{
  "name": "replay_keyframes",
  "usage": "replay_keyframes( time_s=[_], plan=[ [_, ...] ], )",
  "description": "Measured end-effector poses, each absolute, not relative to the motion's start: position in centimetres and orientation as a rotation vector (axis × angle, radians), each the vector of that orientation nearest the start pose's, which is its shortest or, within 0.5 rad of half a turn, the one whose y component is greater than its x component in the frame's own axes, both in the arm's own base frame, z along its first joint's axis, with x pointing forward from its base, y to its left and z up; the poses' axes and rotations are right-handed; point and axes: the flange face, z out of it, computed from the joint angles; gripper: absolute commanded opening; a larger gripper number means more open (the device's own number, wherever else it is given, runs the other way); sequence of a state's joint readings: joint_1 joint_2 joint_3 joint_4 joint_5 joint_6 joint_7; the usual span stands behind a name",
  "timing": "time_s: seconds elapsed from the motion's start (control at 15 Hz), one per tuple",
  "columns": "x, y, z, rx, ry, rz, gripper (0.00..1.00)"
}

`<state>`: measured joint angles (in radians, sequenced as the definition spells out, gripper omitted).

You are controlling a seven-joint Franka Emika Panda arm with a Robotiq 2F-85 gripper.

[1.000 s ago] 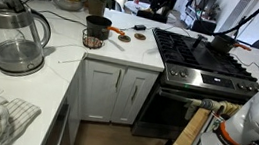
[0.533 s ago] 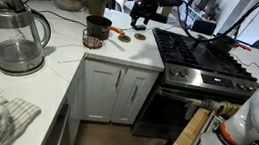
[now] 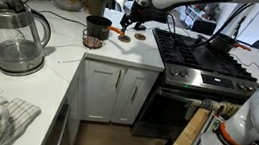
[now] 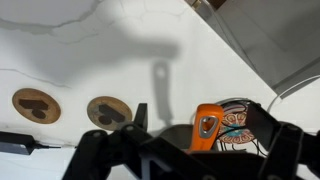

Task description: Pick up the gray pot from the kitchen counter and put it on the top left cooker on the hob of the stove

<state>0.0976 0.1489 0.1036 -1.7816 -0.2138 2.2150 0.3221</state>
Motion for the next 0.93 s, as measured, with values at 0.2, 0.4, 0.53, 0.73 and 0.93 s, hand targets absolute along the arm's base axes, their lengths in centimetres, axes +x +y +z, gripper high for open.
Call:
replay_keyframes(
  time_s=[0.2,0.4,0.53,0.73,0.93],
  plan=[
    [62.0,11.8,50.4,-3.189,0.029,-0.531,1.0],
    [61.9,11.9,50.6,-3.188,0.027,-0.535,1.0],
    [62.2,11.9,50.5,-3.172,0.031,-0.554,1.0],
    [64.1,12.1,49.7,-3.101,0.052,-0.645,1.0],
    [66.3,12.0,47.9,-3.055,0.081,-0.689,1.0]
  ],
)
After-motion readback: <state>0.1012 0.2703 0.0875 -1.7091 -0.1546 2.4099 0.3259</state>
